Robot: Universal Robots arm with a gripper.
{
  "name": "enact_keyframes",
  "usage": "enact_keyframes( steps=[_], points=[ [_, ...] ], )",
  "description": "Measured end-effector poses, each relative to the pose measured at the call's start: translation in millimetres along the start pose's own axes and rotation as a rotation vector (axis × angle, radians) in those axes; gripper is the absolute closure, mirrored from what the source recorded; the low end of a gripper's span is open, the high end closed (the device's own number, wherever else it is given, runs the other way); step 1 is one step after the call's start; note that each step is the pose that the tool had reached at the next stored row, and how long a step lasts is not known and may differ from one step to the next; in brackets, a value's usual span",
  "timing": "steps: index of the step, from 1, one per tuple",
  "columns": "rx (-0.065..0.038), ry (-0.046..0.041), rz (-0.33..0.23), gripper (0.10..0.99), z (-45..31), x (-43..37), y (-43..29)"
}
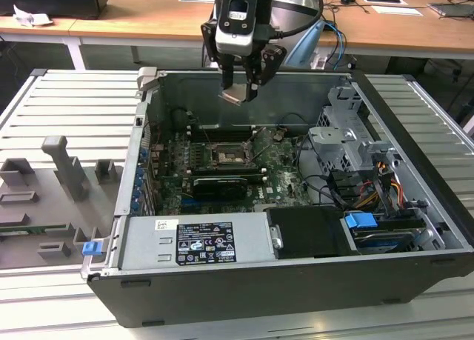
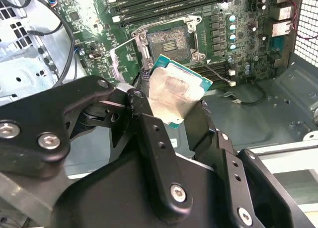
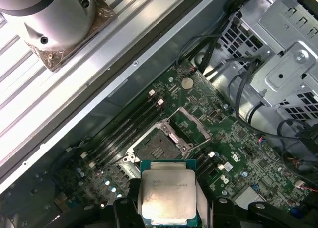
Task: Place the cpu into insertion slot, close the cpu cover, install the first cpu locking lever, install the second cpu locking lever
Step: 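Place the cpu into insertion slot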
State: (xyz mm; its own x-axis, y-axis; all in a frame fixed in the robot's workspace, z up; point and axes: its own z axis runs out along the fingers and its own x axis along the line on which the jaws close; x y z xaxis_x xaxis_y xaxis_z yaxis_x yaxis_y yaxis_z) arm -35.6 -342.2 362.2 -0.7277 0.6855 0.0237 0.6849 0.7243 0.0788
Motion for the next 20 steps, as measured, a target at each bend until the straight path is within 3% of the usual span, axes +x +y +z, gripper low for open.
enact_keyframes(
  steps=[20],
  points=[
    [0.003,0.0015,0.029,0.561,7.4,-0.4,-0.7]
  ],
)
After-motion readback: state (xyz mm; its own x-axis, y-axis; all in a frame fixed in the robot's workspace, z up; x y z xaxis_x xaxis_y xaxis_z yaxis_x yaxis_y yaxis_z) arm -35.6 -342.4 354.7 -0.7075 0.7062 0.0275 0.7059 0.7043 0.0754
